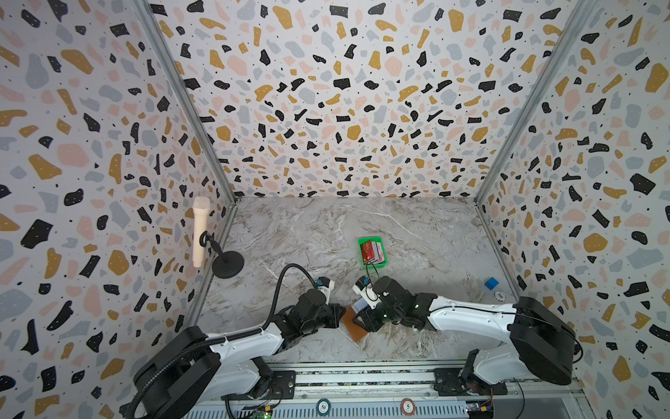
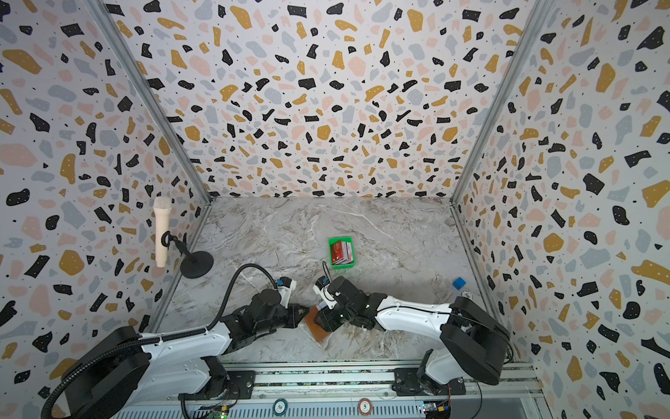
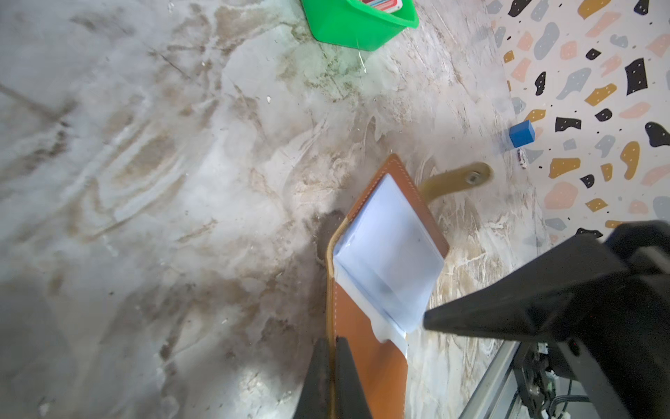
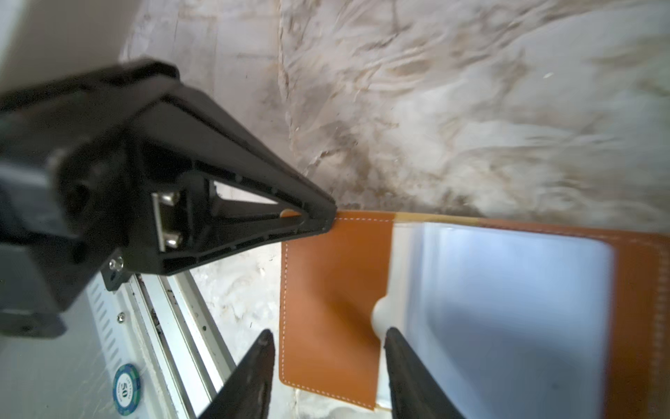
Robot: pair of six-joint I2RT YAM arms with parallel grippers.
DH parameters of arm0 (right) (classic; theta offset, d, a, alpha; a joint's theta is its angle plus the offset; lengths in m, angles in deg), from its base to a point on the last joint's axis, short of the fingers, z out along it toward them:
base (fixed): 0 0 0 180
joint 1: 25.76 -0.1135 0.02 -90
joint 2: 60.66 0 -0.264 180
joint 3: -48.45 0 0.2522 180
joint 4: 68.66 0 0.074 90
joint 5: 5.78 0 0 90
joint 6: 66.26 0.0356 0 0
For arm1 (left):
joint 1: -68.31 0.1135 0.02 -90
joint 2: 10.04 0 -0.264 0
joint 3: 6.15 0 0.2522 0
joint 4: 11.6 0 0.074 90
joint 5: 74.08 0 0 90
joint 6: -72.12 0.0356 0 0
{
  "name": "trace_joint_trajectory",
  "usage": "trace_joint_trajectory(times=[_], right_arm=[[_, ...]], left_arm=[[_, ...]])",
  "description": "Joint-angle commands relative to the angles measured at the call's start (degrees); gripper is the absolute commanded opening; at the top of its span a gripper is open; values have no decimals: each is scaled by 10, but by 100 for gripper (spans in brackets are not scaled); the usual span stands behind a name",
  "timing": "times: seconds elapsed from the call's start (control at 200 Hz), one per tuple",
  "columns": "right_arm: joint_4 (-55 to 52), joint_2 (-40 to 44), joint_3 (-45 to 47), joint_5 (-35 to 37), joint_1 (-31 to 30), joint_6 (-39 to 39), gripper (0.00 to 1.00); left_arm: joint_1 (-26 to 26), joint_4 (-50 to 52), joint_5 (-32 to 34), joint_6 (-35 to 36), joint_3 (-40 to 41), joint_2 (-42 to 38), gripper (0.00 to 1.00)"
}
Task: Insert credit cards into a card holder
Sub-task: Open the card holder at the center of the table.
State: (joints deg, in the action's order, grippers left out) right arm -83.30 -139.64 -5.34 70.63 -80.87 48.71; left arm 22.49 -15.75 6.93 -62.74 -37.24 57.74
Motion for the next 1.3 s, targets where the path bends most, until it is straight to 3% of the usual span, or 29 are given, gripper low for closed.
trace_joint_trajectory(times=[0.0,0.165,0.365,0.561,0.791,0.951,1.086,1.291], right_arm=[[-42,58,-6,39,37,-10,52],[-33,95,31,37,108,5,55],[-9,81,45,5,150,4,54],[-17,47,30,-31,131,-47,44],[17,-12,47,-30,94,-30,39],[53,-65,47,-30,71,-5,36],[79,-91,46,-28,60,15,34],[91,-105,20,-20,37,35,34]], left_arm=[[-1,22,16,49,-36,6,0],[-1,31,24,75,-61,21,0],[-1,63,15,121,-101,47,0],[4,106,-2,174,-153,85,0],[8,128,-16,203,-209,150,0],[15,98,-27,183,-207,159,20],[24,40,-39,134,-170,92,36],[24,73,-11,112,-145,-31,44]])
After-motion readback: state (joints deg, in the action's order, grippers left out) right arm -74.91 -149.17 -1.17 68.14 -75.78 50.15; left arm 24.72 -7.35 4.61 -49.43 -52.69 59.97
